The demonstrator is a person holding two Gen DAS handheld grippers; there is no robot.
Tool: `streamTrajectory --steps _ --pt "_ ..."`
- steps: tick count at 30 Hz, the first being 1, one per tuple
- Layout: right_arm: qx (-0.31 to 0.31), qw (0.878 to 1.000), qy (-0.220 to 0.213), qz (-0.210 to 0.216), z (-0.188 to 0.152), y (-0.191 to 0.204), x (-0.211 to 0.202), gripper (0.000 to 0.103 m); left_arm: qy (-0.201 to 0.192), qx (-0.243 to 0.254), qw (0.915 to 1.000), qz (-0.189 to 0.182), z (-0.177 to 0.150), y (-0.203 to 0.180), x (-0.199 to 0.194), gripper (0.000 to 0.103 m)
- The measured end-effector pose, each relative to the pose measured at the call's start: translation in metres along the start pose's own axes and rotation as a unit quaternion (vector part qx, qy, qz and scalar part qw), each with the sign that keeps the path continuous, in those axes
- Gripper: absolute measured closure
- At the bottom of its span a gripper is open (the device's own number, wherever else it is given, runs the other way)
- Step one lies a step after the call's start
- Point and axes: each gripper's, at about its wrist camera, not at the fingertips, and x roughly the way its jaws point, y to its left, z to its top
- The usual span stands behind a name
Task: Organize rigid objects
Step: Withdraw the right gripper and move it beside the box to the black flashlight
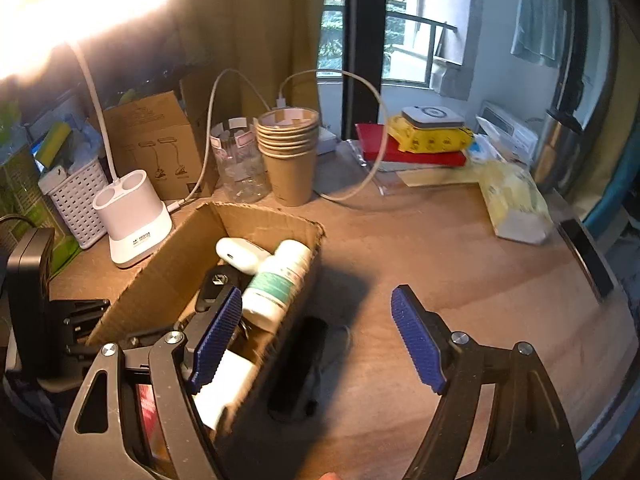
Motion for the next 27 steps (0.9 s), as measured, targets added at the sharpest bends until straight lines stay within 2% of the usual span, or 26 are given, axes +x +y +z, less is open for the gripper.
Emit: streamTrajectory --steps 10,13,19,27 --pt "0.043 0.999 0.028 -0.005 -0.043 -0.034 0.01 0.024 0.0 0.0 1.0 0.0 0.0 0.0 0.0 0.079" --pt "0.036 0.998 0.043 0.005 -0.054 -0.033 0.018 0.027 0.0 0.0 1.0 0.0 0.0 0.0 0.0 0.079" --pt "0.013 0.997 0.065 0.032 -0.069 -0.024 0.033 0.028 0.0 0.0 1.0 0.0 0.0 0.0 0.0 0.079" --pt "-0.012 0.996 0.06 0.058 -0.069 -0.019 0.032 0.028 0.0 0.001 1.0 0.0 0.0 0.0 0.0 0.079"
